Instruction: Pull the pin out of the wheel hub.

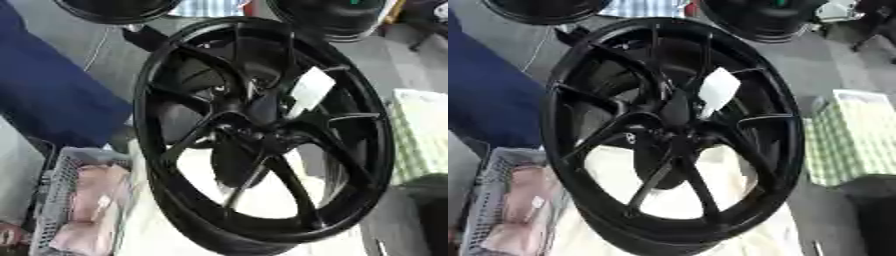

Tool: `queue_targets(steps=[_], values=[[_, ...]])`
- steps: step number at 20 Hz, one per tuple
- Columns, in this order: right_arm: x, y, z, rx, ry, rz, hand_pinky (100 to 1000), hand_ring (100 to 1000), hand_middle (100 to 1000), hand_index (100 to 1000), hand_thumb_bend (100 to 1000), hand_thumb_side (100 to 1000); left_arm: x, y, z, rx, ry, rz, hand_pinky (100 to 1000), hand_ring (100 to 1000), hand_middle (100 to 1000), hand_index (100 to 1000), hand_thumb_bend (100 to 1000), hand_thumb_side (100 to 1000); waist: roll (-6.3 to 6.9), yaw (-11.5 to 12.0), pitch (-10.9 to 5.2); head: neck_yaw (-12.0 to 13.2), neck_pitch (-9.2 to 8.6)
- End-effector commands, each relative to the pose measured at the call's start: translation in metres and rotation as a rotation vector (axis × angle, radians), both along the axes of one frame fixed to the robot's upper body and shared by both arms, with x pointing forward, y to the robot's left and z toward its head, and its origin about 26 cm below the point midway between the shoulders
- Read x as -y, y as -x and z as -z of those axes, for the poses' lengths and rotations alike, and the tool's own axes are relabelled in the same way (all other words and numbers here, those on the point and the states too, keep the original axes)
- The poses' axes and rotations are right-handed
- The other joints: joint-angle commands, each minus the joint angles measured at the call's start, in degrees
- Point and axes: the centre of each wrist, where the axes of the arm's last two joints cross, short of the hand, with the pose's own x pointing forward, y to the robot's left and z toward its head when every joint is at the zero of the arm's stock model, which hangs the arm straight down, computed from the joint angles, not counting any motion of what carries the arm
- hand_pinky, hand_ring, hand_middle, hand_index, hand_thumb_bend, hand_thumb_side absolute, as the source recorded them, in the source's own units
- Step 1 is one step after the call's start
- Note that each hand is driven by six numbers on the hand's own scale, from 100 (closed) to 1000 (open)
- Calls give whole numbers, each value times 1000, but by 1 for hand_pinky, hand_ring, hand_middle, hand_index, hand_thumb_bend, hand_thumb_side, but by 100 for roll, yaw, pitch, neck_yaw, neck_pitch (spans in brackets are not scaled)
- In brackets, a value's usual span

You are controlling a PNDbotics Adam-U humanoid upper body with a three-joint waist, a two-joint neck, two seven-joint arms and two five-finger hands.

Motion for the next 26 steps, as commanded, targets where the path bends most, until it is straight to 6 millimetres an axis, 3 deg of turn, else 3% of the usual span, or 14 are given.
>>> queue_targets(steps=[1,10,26], values=[[2,8,-13,-11,24,59,1000,1000,958,1000,435,100,-3,2,-7,21,-6,-8,725,648,619,795,100,651,55,-21,-153,0,-37],[2,3,-4,-64,27,75,1000,1000,965,1000,453,100,-3,2,-7,20,-6,-9,724,648,619,795,100,652,36,-18,-176,12,2],[-3,-5,12,-184,-4,44,1000,1000,970,1000,365,116,-1,2,-8,21,-12,-2,722,645,618,795,100,653,-35,63,-99,-21,93]])
